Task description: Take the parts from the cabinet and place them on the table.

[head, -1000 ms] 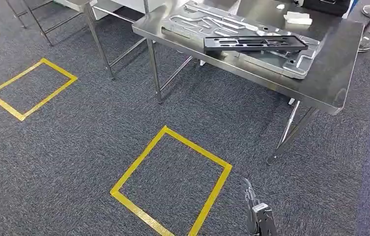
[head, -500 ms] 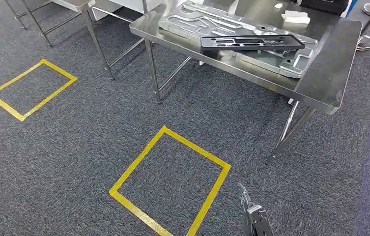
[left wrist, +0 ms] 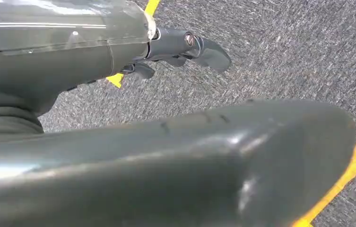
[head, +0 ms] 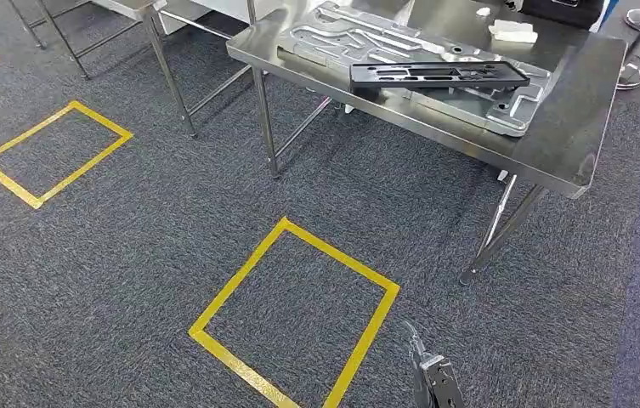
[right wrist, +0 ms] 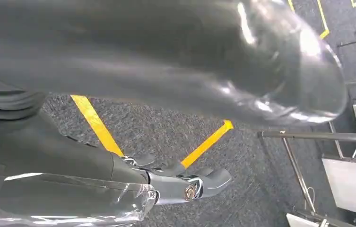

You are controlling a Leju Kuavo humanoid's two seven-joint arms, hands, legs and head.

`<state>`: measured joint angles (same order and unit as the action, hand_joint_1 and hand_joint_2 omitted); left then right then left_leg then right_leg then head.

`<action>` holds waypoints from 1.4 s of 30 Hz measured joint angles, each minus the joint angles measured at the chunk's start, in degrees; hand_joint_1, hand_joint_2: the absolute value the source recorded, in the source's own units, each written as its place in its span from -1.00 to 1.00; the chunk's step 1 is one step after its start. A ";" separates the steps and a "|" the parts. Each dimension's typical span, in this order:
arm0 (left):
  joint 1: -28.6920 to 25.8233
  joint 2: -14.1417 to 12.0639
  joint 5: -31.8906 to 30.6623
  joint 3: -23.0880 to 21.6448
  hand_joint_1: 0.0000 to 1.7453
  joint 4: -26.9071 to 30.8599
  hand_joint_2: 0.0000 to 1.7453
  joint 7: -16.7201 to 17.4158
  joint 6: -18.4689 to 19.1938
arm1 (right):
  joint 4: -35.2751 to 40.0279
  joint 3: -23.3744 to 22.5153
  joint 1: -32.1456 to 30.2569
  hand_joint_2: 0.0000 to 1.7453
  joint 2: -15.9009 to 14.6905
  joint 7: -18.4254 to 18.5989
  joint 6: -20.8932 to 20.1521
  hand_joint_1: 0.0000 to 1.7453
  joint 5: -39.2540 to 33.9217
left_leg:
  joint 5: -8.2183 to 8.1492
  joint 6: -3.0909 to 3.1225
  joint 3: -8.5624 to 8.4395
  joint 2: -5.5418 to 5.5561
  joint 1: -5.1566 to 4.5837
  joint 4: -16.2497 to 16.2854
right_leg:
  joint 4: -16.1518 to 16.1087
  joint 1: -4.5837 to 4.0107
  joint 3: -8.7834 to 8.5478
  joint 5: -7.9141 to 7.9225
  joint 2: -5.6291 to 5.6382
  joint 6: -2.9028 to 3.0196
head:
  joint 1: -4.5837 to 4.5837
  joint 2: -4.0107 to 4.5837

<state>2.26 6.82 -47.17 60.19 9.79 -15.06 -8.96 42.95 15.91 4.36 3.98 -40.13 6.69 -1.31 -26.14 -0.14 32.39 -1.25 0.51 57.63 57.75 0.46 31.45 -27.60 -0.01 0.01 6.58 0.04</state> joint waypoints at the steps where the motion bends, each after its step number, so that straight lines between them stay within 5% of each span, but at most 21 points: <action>1: 0.01 -0.07 0.00 0.02 -1.00 0.00 -1.00 0.00 -0.02 | -0.11 0.02 -0.02 -1.00 0.13 0.00 0.00 -1.00 -0.11 | -0.29 0.29 0.31 0.00 -0.16 0.56 | -0.33 0.46 -0.07 0.23 -0.03 -0.42 | 0.00 0.00; 4: 0.05 -0.35 0.19 0.07 -1.00 0.00 -1.00 0.28 0.00 | -0.37 0.09 0.18 -1.00 0.59 -0.02 0.02 -1.00 -0.20 | -0.39 1.68 -0.04 0.02 -0.33 -0.98 | -1.31 0.23 -0.52 0.24 -0.13 -1.11 | 0.02 0.00; 5: -0.03 -0.28 0.24 0.09 -1.00 -0.02 -1.00 0.46 0.02 | -0.39 0.13 0.19 -1.00 0.68 -0.04 0.02 -1.00 -0.20 | 0.47 1.81 -1.59 0.03 0.72 -2.84 | -0.79 0.27 -0.82 0.19 -0.13 -1.23 | 0.00 0.00; 6: -0.04 -0.24 0.37 0.11 -1.00 -0.02 -1.00 0.52 0.11 | -0.46 0.13 0.27 -1.00 0.68 -0.13 0.09 -1.00 -0.20 | 0.52 2.00 -2.27 0.08 0.54 -3.85 | 1.02 0.20 0.02 -0.90 0.02 -1.35 | 0.00 0.00; 9: -0.04 -0.24 0.61 0.37 -1.00 -0.02 -1.00 0.77 0.18 | -0.83 0.44 -0.04 -1.00 0.70 -0.02 0.09 -1.00 -0.13 | 0.13 1.97 -2.89 -0.05 0.53 -4.07 | 13.79 0.82 7.19 -6.38 0.05 -2.05 | 0.00 0.00; 11: -0.24 -0.26 1.05 0.74 -1.00 -0.02 -1.00 1.14 0.15 | -1.14 0.48 -0.40 -1.00 0.70 -0.02 0.07 -1.00 -0.13 | -0.57 1.47 -3.63 0.07 0.69 -3.99 | 15.32 1.45 9.03 -4.88 0.02 -2.71 | 0.00 0.00; 14: -0.46 -0.28 1.55 1.22 -1.00 -0.02 -1.00 1.31 0.02 | -1.60 0.57 -0.54 -1.00 0.70 -0.02 0.00 -1.00 -0.18 | -2.58 -0.15 -5.10 0.12 1.40 -2.75 | 1.85 2.63 3.44 3.80 -0.45 -4.02 | -0.02 0.00; 15: -0.48 -0.66 1.62 1.40 -1.00 0.00 -1.00 1.36 -0.02 | -1.97 0.77 -0.46 -1.00 0.70 0.02 -0.07 -1.00 -0.20 | -3.35 -0.76 -4.94 0.13 1.30 -2.30 | 1.28 2.22 2.91 1.63 -0.47 -4.12 | -0.02 0.00; 16: -0.37 -0.68 1.66 1.51 -1.00 0.00 -1.00 1.49 0.00 | -2.08 0.87 -0.60 -1.00 0.74 0.02 -0.09 -1.00 -0.24 | -4.18 -1.23 -4.97 0.12 0.96 -1.58 | 0.91 2.20 2.57 1.31 -0.03 -2.63 | 0.11 -0.02; 20: -0.06 -0.61 2.21 1.88 -1.00 0.00 -1.00 1.64 0.13 | -2.19 0.90 -1.00 -1.00 0.79 -0.02 -0.04 -1.00 -0.39 | -6.02 -2.77 -7.49 0.13 2.02 -2.31 | 0.99 1.59 0.59 -0.94 0.41 -0.15 | 0.13 0.00; 21: 0.12 -0.61 2.25 1.97 -1.00 0.00 -1.00 1.57 0.15 | -2.21 0.90 -0.98 -1.00 0.81 -0.18 0.02 -1.00 -0.39 | -6.16 -2.71 -6.86 0.31 2.00 0.31 | 0.70 1.46 -0.71 -1.70 0.37 0.37 | 0.13 0.00; 24: -0.04 -0.66 3.14 2.69 -1.00 0.00 -1.00 1.66 0.18 | -2.40 1.18 -0.83 -1.00 0.96 -0.11 0.00 -1.00 -0.42 | -9.29 -2.53 3.64 0.54 1.63 16.02 | 0.29 1.01 -3.45 -3.79 0.39 1.22 | 0.13 0.00; 25: -0.29 -0.66 3.39 2.89 -1.00 0.00 -1.00 1.66 0.18 | -2.52 1.38 -0.94 -1.00 1.00 -0.09 0.00 -1.00 -0.41 | -9.21 -2.34 7.17 0.61 1.51 19.53 | 0.23 0.84 -4.50 -4.58 0.69 1.25 | 0.13 0.00; 26: -0.51 -0.66 3.48 3.04 -1.00 0.00 -1.00 1.66 0.20 | -2.67 1.49 -1.04 -1.00 1.00 -0.11 -0.02 -1.00 -0.42 | -7.20 -1.96 9.41 0.64 1.33 19.82 | 0.11 0.75 -5.75 -5.51 1.07 1.22 | 0.13 0.00; 29: -1.00 -0.66 4.83 4.02 -1.00 -0.02 -1.00 1.73 0.28 | -3.15 1.79 -1.09 -1.00 1.07 -0.11 -0.26 -1.00 -0.39 | 5.97 0.11 9.12 0.90 -0.08 6.92 | -0.39 0.72 -9.96 -8.24 1.88 0.87 | 0.13 0.00; 31: -1.15 -0.79 5.98 4.89 -1.00 -0.02 -1.00 1.99 0.41 | -4.04 2.40 -1.35 -1.00 1.29 -0.13 -0.44 -1.00 -0.35 | 6.38 1.42 9.25 1.68 -0.94 7.52 | -0.81 0.69 -10.61 -9.38 2.16 -0.08 | 0.13 0.00; 34: -1.16 -1.05 7.17 5.99 -1.00 -0.02 -1.00 2.47 0.42 | -4.79 2.71 -1.72 -1.00 1.38 0.04 -0.50 -1.00 -0.35 | 5.80 1.75 8.78 1.73 -1.50 6.84 | -3.70 1.57 -12.11 -8.99 2.26 -1.13 | 0.20 -0.02; 35: -1.07 -1.05 7.24 6.31 -1.00 -0.02 -1.00 2.49 0.42 | -4.81 2.84 -1.50 -1.00 1.40 0.02 -0.55 -1.00 -0.37 | 5.66 2.02 7.26 1.55 -1.07 5.02 | -5.55 1.23 -13.85 -9.32 2.24 -1.25 | 0.24 -0.02; 36: -0.95 -1.03 7.41 6.58 -1.00 -0.02 -1.00 2.51 0.44 | -4.85 2.86 -1.40 -1.00 1.38 -0.07 -0.55 -1.00 -0.55 | 3.32 1.56 4.13 1.85 -0.56 1.03 | -5.15 1.24 -14.03 -9.88 1.40 -1.11 | 0.20 -0.02; 40: -0.64 -0.57 7.48 7.24 -1.00 -0.02 -1.00 2.64 0.50 | -5.38 3.19 -1.60 -1.00 0.98 -0.07 0.53 -1.00 -0.68 | 1.36 2.04 0.10 1.46 -0.34 -2.33 | 13.06 0.66 -1.41 -13.67 0.78 -0.69 | 0.11 -0.02; 42: -0.68 -0.39 7.45 7.50 -1.00 -0.02 -1.00 2.67 0.48 | -5.81 3.32 -2.39 -1.00 0.87 0.00 0.70 -1.00 -0.61 | 0.21 1.94 -1.45 1.65 -0.30 -2.28 | 12.83 0.88 1.64 -8.73 0.76 -1.48 | 0.11 -0.02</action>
<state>1.58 6.43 -39.71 67.69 9.77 -12.39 -8.48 37.14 19.23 1.97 4.85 -40.13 7.39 -1.92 -25.93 1.80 30.95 0.40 0.21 55.35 70.58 1.34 33.09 -36.33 0.75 -1.47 6.69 0.02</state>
